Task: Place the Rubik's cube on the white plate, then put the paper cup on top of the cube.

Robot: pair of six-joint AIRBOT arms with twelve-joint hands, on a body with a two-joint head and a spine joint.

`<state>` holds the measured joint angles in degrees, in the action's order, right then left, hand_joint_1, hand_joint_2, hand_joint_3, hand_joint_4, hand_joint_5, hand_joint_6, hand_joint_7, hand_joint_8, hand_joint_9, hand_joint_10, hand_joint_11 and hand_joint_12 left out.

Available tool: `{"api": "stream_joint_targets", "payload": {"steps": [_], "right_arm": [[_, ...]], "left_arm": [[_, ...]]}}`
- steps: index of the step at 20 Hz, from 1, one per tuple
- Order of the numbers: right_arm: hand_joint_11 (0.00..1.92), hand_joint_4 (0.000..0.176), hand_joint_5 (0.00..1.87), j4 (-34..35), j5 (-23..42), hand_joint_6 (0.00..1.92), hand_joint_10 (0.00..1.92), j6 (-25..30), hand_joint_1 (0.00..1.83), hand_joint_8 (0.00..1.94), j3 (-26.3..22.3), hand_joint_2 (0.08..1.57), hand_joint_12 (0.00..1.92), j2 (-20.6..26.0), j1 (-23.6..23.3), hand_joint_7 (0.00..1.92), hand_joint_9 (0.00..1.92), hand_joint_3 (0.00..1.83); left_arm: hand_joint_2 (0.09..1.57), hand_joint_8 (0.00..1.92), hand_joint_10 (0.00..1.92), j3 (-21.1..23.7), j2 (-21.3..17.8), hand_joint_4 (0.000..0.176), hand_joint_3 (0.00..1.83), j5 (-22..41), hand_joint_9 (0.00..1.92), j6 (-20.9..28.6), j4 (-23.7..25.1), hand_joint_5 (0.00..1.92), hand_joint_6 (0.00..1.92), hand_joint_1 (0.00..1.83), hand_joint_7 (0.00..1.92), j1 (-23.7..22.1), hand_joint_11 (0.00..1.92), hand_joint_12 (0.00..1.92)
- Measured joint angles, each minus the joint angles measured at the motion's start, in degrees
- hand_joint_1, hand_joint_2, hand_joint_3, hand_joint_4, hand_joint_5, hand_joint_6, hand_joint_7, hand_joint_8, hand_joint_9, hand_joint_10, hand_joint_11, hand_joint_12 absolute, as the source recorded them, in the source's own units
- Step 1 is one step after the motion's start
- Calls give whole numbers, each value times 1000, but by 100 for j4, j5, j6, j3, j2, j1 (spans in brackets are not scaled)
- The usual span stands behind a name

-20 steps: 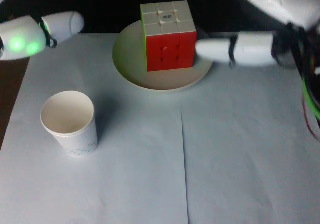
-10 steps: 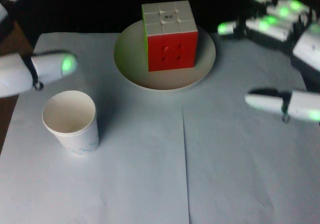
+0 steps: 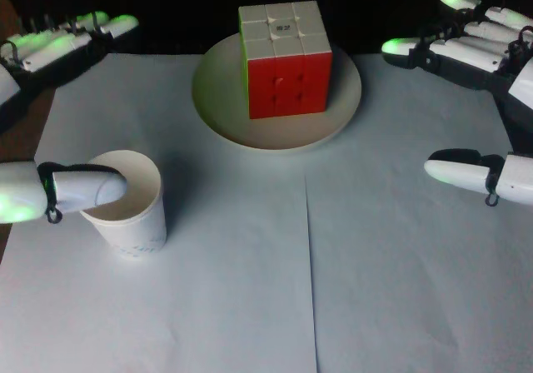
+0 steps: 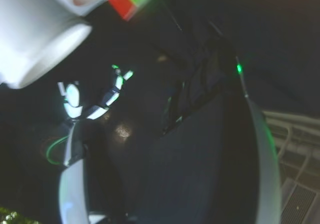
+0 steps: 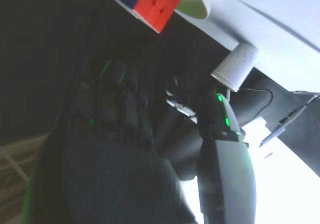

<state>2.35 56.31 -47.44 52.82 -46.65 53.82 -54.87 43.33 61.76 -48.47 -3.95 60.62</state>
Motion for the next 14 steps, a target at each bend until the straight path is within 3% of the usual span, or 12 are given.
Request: {"api": "stream_joint_targets", "payload": {"steps": [1, 2, 4, 5, 6, 7, 8, 10, 11, 12, 13, 14], "right_arm": [[0, 29, 180, 4, 0, 199, 812, 0, 719, 22, 0, 1175, 1307, 0, 0, 353, 112, 4], [0, 8, 171, 4, 0, 216, 857, 0, 730, 27, 0, 1179, 1367, 2, 0, 364, 100, 3], [0, 0, 176, 0, 2, 260, 976, -2, 728, 57, 0, 1168, 1416, 0, 0, 390, 68, 0], [0, 0, 162, 4, -2, 283, 1006, -4, 725, 60, 0, 1162, 1414, 0, 0, 360, 51, 0], [0, 18, 146, 9, 0, 300, 898, -2, 709, 40, 0, 1164, 1388, 0, 0, 320, 57, 0], [0, 25, 137, 4, -2, 315, 852, -4, 703, 42, 0, 1168, 1398, 0, 0, 341, 93, 1], [0, 0, 134, 4, 0, 333, 891, -4, 710, 46, 0, 1161, 1432, 0, 0, 351, 61, 0], [0, 0, 114, 4, 0, 407, 1012, -4, 742, 75, 0, 1151, 1457, 0, 0, 377, 44, 0], [0, 0, 91, 7, 0, 431, 948, -4, 719, 77, 0, 1156, 1402, -9, 0, 359, 72, 0], [0, 2, 81, 4, 0, 434, 927, -4, 732, 69, 0, 1162, 1396, -11, 0, 338, 62, 3], [0, 11, 85, 11, -7, 431, 916, -4, 697, 75, 0, 1164, 1420, -11, 0, 348, 67, 2], [0, 5, 81, 15, 0, 428, 905, -4, 714, 65, 2, 1167, 1427, -11, 0, 325, 34, 3]], "left_arm": [[1001, 0, 0, 2, 24, 173, 0, -94, 0, 33, 79, 0, 0, 493, 0, 28, 0, 54], [997, 0, 0, 0, 87, 175, 0, -160, 0, 66, 90, 0, 0, 475, 0, 63, 0, 1], [984, 0, 0, -24, 238, 176, 0, -345, 0, 229, 146, 0, 0, 512, 0, 125, 0, 0], [971, 0, 0, -42, 299, 161, 0, -487, 0, 306, 243, 0, 0, 561, 0, 153, 50, 25], [972, 0, 0, -42, 313, 129, 0, -564, 0, 306, 273, 0, 0, 626, 0, 157, 71, 46], [976, 0, 0, -48, 345, 114, 0, -597, 0, 313, 229, 0, 0, 667, 1, 181, 59, 48], [1027, 11, 9, -90, 374, 112, 4, -634, 34, 315, 238, 0, 0, 736, 57, 181, 1, 250], [1046, 14, 37, -138, 459, 86, 1, -706, 200, 317, 177, 72, 8, 909, 193, 181, 0, 1048], [1097, 13, 43, -162, 487, 94, 12, -741, 229, 321, 177, 135, 21, 856, 218, 181, 0, 1238], [1144, 10, 32, -162, 503, 91, 21, -772, 204, 317, 144, 155, 21, 823, 220, 181, 0, 1219], [1200, 181, 710, -168, 511, 90, 0, -804, 41, 319, 133, 215, 59, 865, 246, 184, 0, 1433], [1177, 832, 1243, -168, 511, 99, 0, -800, 7, 319, 129, 269, 160, 931, 116, 184, 0, 1683]]}}
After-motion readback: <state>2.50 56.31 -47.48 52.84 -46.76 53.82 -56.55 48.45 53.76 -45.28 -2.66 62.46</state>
